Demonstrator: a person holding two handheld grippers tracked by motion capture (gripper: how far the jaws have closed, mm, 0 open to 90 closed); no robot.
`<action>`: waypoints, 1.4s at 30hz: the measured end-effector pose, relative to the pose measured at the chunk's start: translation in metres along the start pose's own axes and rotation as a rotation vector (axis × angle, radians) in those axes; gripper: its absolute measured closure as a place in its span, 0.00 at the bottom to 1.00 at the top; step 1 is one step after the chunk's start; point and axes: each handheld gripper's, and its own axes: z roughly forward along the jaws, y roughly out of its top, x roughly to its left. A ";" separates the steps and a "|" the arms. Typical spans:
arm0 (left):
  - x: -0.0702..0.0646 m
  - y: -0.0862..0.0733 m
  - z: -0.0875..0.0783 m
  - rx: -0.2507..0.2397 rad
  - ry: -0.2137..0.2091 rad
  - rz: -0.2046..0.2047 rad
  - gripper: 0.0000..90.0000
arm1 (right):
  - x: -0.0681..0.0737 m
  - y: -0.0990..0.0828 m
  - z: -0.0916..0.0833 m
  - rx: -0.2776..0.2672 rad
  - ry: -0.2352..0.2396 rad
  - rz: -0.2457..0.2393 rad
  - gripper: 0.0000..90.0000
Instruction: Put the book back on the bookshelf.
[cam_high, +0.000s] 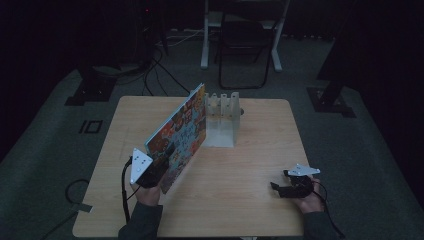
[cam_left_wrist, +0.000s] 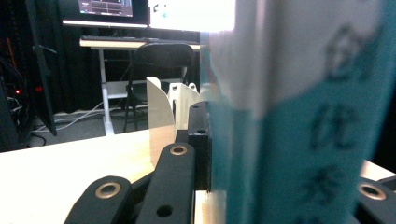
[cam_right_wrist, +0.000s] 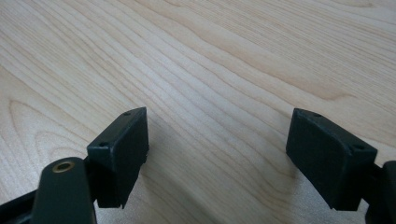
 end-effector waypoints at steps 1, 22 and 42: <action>0.000 0.000 0.001 -0.001 0.002 -0.001 0.90 | 0.000 0.000 0.000 0.000 0.000 0.000 0.23; -0.006 0.000 0.016 0.015 0.043 0.016 0.90 | 0.000 0.000 0.000 0.001 0.001 -0.002 0.23; -0.013 -0.003 0.033 0.017 0.112 0.006 0.90 | 0.000 0.000 0.000 0.000 0.001 -0.003 0.23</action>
